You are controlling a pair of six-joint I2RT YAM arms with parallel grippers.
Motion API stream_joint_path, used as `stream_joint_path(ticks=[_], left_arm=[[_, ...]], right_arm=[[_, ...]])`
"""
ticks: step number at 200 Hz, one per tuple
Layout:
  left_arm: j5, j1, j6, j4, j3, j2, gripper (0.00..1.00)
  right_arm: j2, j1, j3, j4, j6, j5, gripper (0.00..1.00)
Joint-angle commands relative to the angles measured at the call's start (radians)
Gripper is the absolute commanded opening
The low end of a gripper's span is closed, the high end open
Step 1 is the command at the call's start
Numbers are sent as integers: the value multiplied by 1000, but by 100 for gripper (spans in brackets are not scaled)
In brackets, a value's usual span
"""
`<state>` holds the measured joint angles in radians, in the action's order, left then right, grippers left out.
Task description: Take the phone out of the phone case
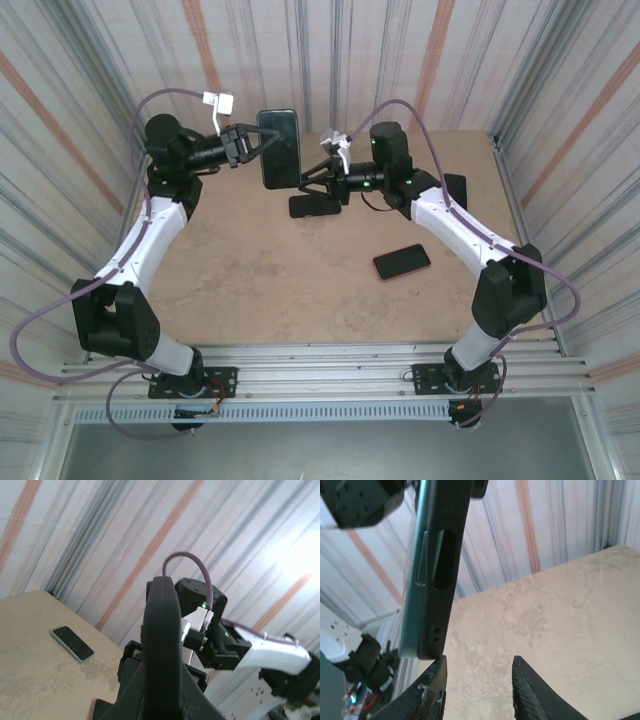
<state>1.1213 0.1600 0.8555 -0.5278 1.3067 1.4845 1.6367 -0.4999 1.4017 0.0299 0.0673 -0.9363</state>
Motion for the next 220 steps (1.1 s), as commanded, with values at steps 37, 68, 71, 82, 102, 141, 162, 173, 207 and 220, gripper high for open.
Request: stream_joint_path(ticks=[37, 68, 71, 82, 102, 141, 162, 173, 207, 220], left_arm=[[-189, -13, 311, -40, -60, -60, 0], [-261, -12, 423, -104, -103, -71, 0], [-265, -11, 434, -112, -107, -70, 0], [-266, -11, 455, -135, -110, -64, 0], [-268, -9, 460, -135, -116, -58, 0], [-289, -8, 498, -186, -127, -43, 0], [-284, -8, 507, -193, -121, -33, 0], [-289, -9, 509, -197, -121, -31, 0], [-287, -8, 523, -215, -120, -24, 0], [-287, -9, 514, -212, -127, -27, 0]], right_arm=[[-55, 58, -130, 389, 547, 126, 41], [-51, 30, -178, 485, 665, 189, 41], [-52, 28, -181, 486, 667, 196, 41], [-49, 24, -195, 514, 685, 208, 41], [-31, 22, -198, 578, 737, 192, 40], [-10, 13, -192, 605, 768, 183, 40], [-1, 3, -179, 603, 768, 174, 39], [5, 0, -171, 592, 764, 167, 39], [17, -5, -154, 579, 758, 151, 39], [13, -2, -161, 593, 769, 161, 38]])
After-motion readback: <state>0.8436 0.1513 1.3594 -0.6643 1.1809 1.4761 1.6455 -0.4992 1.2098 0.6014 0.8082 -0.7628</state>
